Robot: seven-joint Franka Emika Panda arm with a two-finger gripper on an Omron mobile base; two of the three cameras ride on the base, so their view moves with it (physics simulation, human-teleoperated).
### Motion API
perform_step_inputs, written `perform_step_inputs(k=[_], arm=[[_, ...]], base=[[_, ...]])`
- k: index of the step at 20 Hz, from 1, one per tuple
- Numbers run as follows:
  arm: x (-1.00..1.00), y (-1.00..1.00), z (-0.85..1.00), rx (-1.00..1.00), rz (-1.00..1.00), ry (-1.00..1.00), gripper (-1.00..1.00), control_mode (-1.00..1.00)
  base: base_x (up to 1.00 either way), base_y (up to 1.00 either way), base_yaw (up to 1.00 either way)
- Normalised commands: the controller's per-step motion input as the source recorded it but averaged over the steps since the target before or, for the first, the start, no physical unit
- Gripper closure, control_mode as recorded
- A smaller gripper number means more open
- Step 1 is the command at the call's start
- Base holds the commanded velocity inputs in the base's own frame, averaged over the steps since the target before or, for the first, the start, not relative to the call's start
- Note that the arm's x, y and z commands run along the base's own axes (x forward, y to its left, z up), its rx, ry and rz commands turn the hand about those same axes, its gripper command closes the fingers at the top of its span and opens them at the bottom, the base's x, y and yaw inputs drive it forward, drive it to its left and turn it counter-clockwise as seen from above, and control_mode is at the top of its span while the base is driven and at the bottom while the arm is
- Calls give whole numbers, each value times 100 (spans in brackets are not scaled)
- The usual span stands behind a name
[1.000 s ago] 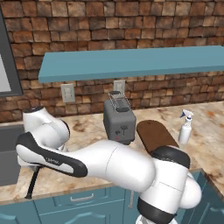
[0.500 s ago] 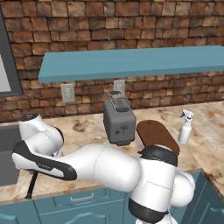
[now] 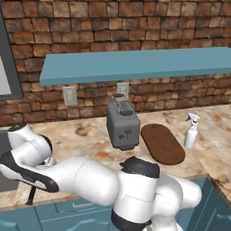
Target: Grab the spray bottle from the shelves, then place it next to the cutting board for sanitizing. Then grab the dish brush from the countertop next to the sink and place it next to the cutting board.
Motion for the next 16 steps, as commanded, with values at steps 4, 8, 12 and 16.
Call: perform_step_inputs(k=[4,8,12,16], arm=[[25,17,-31,0,0,0,-100,-100],[8,9,-44,0,0,0,-100,-100],[7,7,-39,0,0,0,-100,-100],[16,14,-34,0,0,0,-100,-100]], base=[[0,0,0],[0,0,0],[0,0,0],[0,0,0]])
